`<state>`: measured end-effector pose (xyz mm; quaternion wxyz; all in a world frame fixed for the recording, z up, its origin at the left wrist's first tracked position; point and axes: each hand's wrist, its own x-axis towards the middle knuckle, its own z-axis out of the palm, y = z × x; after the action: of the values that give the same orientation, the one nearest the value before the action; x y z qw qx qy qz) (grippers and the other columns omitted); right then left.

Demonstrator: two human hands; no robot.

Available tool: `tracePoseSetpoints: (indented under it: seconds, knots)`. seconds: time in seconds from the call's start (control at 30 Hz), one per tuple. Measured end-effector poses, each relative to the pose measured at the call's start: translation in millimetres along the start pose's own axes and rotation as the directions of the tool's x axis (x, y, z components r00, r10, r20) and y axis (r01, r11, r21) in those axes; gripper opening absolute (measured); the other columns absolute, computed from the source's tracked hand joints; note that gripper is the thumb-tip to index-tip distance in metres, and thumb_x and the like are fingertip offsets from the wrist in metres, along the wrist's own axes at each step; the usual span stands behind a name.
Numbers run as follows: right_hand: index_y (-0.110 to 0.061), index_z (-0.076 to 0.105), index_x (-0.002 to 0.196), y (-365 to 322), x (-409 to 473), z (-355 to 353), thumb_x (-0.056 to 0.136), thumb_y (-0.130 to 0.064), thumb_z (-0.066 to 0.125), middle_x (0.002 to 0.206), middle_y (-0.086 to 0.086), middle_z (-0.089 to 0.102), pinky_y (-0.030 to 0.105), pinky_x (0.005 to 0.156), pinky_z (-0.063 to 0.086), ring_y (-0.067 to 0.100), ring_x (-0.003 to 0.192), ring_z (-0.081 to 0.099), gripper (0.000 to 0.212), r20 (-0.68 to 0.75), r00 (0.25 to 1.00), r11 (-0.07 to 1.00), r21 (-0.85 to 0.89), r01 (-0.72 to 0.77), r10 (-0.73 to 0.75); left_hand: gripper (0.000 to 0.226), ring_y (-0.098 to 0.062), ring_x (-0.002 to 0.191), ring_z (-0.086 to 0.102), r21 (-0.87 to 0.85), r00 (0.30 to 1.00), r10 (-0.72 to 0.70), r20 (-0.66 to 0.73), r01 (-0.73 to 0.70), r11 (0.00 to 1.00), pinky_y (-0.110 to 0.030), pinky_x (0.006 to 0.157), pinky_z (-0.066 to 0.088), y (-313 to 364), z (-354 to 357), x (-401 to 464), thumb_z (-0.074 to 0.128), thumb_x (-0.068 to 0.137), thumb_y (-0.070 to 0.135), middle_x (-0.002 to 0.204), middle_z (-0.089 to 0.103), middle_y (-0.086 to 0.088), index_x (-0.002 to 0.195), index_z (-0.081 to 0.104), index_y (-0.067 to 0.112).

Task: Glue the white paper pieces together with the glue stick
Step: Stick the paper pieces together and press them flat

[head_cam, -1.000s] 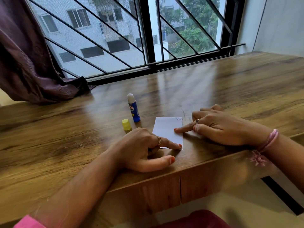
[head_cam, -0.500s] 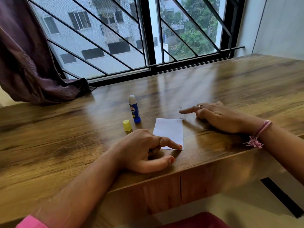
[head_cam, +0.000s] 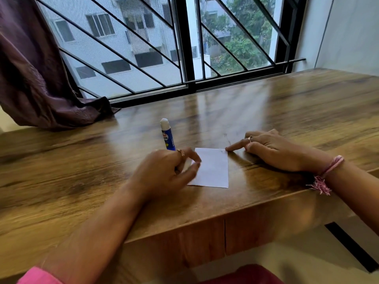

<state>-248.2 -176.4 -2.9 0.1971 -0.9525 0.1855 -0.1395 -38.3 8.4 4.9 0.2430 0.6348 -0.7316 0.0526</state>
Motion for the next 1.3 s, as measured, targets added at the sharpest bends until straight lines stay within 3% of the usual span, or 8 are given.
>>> tracePoseSetpoints:
  seconds: [0.1,0.23,0.47,0.6,0.83,0.97,1.13,1.3]
  knots:
    - [-0.056,0.054,0.116,-1.2,-1.2,0.2,0.090,-0.042,0.018,0.085,-0.020,0.049,0.031,0.092,0.022,-0.016,0.096,0.044,0.047,0.007,1.000,1.000,0.007,-0.005,0.005,0.012,-0.009,0.042,0.044,0.061,0.969,-0.145,-0.199,0.160,0.985,-0.028,0.047,0.040,-4.2,2.6,1.3,0.056,0.090,0.027,0.047,0.041,0.008,0.092,0.066,0.019]
    - [-0.049,0.050,0.127,-3.7,-0.1,0.0,0.087,-0.043,0.019,0.097,-0.028,0.050,0.033,0.094,0.022,-0.009,0.103,0.042,0.050,0.013,1.000,0.999,-0.039,-0.015,0.015,0.015,-0.006,0.048,0.048,0.017,0.956,-0.267,-0.120,0.271,0.962,-0.024,0.050,0.038,-7.4,3.8,2.2,0.060,0.086,0.039,0.050,0.045,0.009,0.093,0.063,0.026]
    - [-0.048,0.052,0.125,-6.1,1.4,1.0,0.085,-0.040,0.021,0.084,-0.024,0.046,0.032,0.089,0.022,-0.021,0.092,0.040,0.051,0.022,0.999,0.998,-0.058,-0.021,0.023,0.054,-0.013,0.052,0.052,0.056,0.967,-0.247,0.064,0.244,0.968,-0.030,0.054,0.044,-6.8,5.0,1.6,0.050,0.072,0.079,0.054,0.047,0.003,0.098,0.061,0.033]
    - [-0.050,0.057,0.118,-6.2,0.8,-0.7,0.086,-0.039,0.024,0.083,-0.015,0.051,0.032,0.093,0.024,-0.017,0.090,0.045,0.048,0.021,1.000,1.000,0.010,-0.014,0.014,0.072,-0.005,0.047,0.039,0.096,0.968,-0.243,0.060,0.237,0.967,-0.022,0.049,0.027,-5.1,5.4,1.9,0.042,0.064,0.084,0.051,0.037,0.011,0.110,0.063,0.032]
    - [-0.032,0.073,0.101,-11.1,-3.5,-5.0,0.085,-0.029,0.034,0.079,0.005,0.060,0.045,0.079,0.044,0.031,0.077,0.057,0.042,0.041,0.998,0.955,0.296,0.026,-0.040,0.078,-0.004,0.048,0.042,0.118,0.963,-0.243,0.115,0.230,0.966,-0.021,0.049,0.026,-2.6,1.9,2.6,0.039,0.062,0.086,0.051,0.040,0.009,0.118,0.059,0.036]
    - [-0.015,0.077,0.094,-12.2,-8.3,-8.0,0.087,-0.023,0.035,0.074,-0.006,0.058,0.030,0.071,0.040,0.016,0.071,0.052,0.042,0.093,0.988,0.925,0.370,0.083,-0.126,0.082,-0.007,0.050,0.043,0.097,0.957,-0.245,0.153,0.232,0.968,-0.021,0.051,0.027,-1.5,1.2,3.3,0.043,0.061,0.085,0.054,0.040,0.008,0.126,0.055,0.036]
    - [-0.023,0.077,0.096,-13.4,-12.9,-11.4,0.088,-0.020,0.039,0.076,-0.002,0.056,0.022,0.070,0.039,0.014,0.072,0.053,0.038,0.137,0.969,0.905,0.403,0.136,-0.207,0.077,-0.013,0.052,0.049,0.067,0.971,-0.210,0.110,0.204,0.977,-0.024,0.051,0.033,-1.6,0.1,4.1,0.046,0.062,0.084,0.056,0.049,-0.003,0.119,0.060,0.033]
    - [-0.018,0.075,0.090,-12.2,-12.2,-9.7,0.088,-0.019,0.038,0.066,0.007,0.052,0.027,0.062,0.037,0.022,0.063,0.046,0.037,-0.022,0.990,0.852,0.507,0.129,-0.137,0.069,0.000,0.074,0.045,0.095,0.971,-0.133,0.197,0.116,0.989,-0.024,0.071,0.037,-1.6,-0.5,4.3,0.040,0.071,0.083,0.085,0.045,0.019,0.122,0.060,0.040]
